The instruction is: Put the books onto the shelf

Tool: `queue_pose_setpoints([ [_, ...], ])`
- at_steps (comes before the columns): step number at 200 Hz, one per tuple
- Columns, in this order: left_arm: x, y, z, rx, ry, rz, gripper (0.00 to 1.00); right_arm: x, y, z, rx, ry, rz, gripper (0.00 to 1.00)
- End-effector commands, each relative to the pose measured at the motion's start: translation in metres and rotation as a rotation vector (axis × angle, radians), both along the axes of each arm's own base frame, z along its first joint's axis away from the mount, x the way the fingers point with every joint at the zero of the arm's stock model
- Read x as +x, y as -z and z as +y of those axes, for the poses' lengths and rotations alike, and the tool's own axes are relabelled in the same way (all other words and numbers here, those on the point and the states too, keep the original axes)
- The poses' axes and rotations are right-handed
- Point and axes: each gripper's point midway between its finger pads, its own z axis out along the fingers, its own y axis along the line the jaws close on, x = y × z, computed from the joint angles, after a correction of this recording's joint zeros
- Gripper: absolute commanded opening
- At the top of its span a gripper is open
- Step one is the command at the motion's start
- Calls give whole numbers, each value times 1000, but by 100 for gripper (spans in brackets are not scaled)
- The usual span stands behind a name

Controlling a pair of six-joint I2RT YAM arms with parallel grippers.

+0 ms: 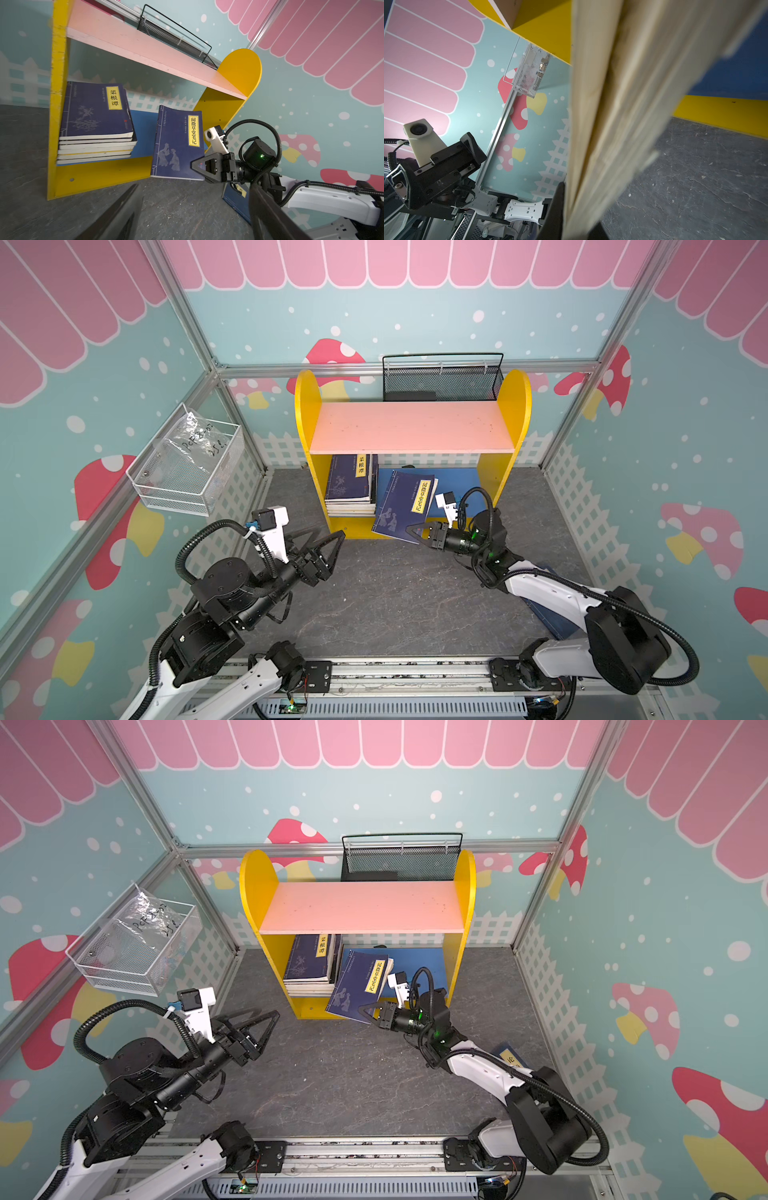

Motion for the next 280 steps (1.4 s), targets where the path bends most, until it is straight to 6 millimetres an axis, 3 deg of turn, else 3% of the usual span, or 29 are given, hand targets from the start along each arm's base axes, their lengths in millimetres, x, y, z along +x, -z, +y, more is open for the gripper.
queue_pose_setpoints([
  [1,3,21,18,88,-84,22,82,4,-42,7,85,-58,-120,2],
  [53,-1,24,24,84,-96,22,83,41,-48,40,68,-140,-153,3],
  [87,-5,26,29,64,-107,21,83,72,-42,56,42,-155,-111,3],
  [128,-11,25,36,44,-117,17,83,100,-45,70,52,-168,-94,3],
  [135,-12,25,36,44,-116,17,83,101,-53,71,61,-175,-106,3],
  [137,-12,25,37,44,-117,16,83,105,-43,74,54,-178,-89,3],
  [144,-12,24,37,42,-118,14,83,110,-40,77,54,-183,-79,3],
  [227,-12,28,41,32,-135,21,83,133,-29,99,98,-278,-38,2],
  [280,-15,29,44,25,-139,21,84,143,-21,103,-22,-253,-18,3],
])
